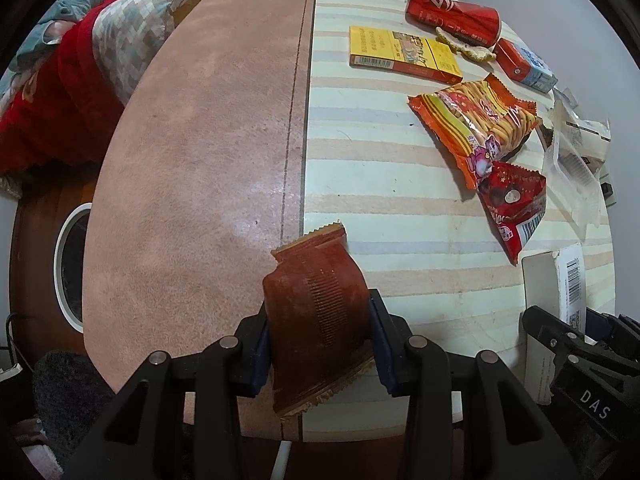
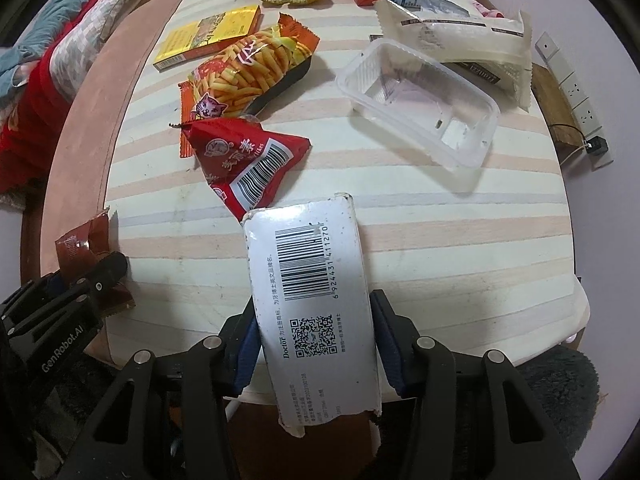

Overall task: Collect trash
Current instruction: 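Carry the white box and brown wrapper with both tools over the trash bin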

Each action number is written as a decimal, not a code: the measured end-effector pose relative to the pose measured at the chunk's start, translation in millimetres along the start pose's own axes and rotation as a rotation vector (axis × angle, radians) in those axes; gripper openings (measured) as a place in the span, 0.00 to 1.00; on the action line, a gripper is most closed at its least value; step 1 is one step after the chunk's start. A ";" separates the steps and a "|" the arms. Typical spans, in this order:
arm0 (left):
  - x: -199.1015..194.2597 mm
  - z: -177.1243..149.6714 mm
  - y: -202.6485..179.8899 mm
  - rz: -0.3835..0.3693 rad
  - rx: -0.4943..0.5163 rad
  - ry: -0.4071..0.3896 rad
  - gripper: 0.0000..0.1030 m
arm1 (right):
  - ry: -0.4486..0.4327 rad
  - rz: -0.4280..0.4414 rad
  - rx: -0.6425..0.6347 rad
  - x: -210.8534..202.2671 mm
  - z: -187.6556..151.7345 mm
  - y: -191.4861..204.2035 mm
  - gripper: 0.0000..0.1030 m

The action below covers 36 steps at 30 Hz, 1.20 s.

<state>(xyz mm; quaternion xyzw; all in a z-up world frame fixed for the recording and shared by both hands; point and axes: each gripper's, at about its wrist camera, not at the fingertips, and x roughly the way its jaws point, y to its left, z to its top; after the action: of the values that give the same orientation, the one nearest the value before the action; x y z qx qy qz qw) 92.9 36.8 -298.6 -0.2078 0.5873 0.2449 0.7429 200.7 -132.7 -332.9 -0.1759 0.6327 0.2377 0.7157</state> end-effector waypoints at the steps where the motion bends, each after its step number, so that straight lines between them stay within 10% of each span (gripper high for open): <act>1: -2.0 -0.4 1.2 0.000 -0.002 -0.003 0.36 | -0.002 -0.004 -0.001 -0.5 -1.1 1.0 0.51; 17: -146.3 -4.5 70.2 -0.084 -0.051 -0.313 0.36 | -0.229 0.131 -0.042 -108.6 -22.6 65.6 0.50; 26: -184.6 -1.6 195.3 -0.028 -0.153 -0.400 0.36 | -0.266 0.327 -0.207 -147.7 -6.3 209.3 0.50; 36: -118.2 -9.0 376.8 0.033 -0.411 -0.268 0.36 | -0.090 0.401 -0.410 -60.9 5.8 409.6 0.50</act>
<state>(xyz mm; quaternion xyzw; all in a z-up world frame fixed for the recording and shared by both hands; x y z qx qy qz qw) -165.6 316.4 -193.3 -0.3105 0.4245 0.3965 0.7524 -30.3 201.2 -251.8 -0.1775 0.5614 0.5049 0.6312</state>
